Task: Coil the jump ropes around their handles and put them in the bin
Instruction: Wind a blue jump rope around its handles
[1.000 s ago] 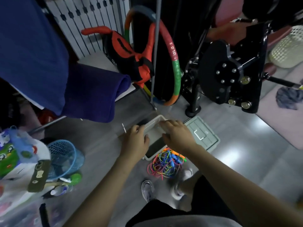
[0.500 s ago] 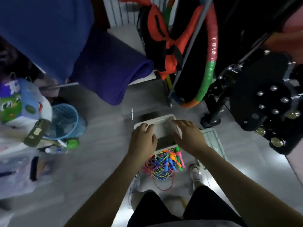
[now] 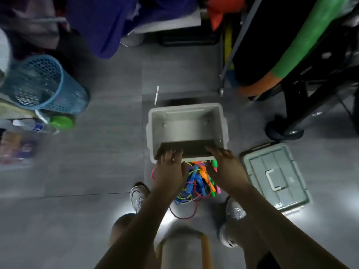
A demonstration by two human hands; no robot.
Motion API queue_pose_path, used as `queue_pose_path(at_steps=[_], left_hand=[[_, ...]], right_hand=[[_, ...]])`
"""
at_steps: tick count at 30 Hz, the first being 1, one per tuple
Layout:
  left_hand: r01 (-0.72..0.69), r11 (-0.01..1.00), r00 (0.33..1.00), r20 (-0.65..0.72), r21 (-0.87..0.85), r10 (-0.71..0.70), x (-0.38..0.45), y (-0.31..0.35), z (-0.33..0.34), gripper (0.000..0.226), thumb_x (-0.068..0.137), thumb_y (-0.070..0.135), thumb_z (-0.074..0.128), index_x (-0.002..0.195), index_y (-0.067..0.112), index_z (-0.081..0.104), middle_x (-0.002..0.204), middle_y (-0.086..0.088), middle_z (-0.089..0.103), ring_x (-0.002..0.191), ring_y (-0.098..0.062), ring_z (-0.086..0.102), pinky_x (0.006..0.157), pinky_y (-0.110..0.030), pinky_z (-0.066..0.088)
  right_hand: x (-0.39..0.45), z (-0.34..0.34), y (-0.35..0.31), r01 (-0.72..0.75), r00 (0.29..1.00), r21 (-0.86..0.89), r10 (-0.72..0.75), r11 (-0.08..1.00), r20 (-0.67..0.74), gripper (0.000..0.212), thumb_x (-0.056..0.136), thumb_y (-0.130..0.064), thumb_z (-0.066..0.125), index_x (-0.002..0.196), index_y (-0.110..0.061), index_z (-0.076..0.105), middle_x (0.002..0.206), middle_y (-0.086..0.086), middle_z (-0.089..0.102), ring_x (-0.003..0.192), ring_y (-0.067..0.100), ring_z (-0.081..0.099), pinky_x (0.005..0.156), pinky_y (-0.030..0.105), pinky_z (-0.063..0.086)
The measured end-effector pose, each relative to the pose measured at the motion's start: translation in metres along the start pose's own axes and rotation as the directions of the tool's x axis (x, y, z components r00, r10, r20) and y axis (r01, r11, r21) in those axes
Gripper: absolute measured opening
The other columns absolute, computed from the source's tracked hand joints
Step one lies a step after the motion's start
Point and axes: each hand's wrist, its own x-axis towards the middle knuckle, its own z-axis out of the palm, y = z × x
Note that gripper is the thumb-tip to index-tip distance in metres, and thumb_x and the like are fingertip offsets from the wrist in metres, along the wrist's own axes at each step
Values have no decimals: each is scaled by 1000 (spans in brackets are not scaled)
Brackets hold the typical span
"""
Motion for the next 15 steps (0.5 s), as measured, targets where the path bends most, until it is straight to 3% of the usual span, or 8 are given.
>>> queue_pose_path(at_steps=[3,7,10,15], left_hand=[[-11,1000,1000,14,-4,11,14,-20,54,53,84,30,38,126,5,58,124,-23,56,112,-40,56,90,-47,48],[-72,996,997,-35,50,73,23,-43,98,52,84,31,37,124,4,57,119,-22,56,100,-40,59,84,-48,50],[-94,989,990,-93,117,105,31,-52,115,46,91,25,48,134,8,49,132,-19,49,114,-38,52,97,-47,41],[-94,984,984,-139,153,116,14,-51,116,50,97,28,40,145,14,33,147,-13,32,133,-30,34,107,-42,30]], right_hand=[[19,49,29,4,1000,-10,-4,1000,-7,53,94,-31,49,145,-25,33,141,3,47,129,23,40,102,31,34],[39,102,48,41,993,8,-40,999,-114,51,91,-26,55,139,-20,44,129,8,56,121,29,47,96,33,38],[46,128,55,86,975,24,-79,996,-208,48,89,-24,57,135,-15,49,126,10,58,116,32,50,94,35,41],[26,141,50,91,940,8,-83,996,-331,47,88,-23,57,133,-13,51,124,12,59,113,34,52,94,37,41]])
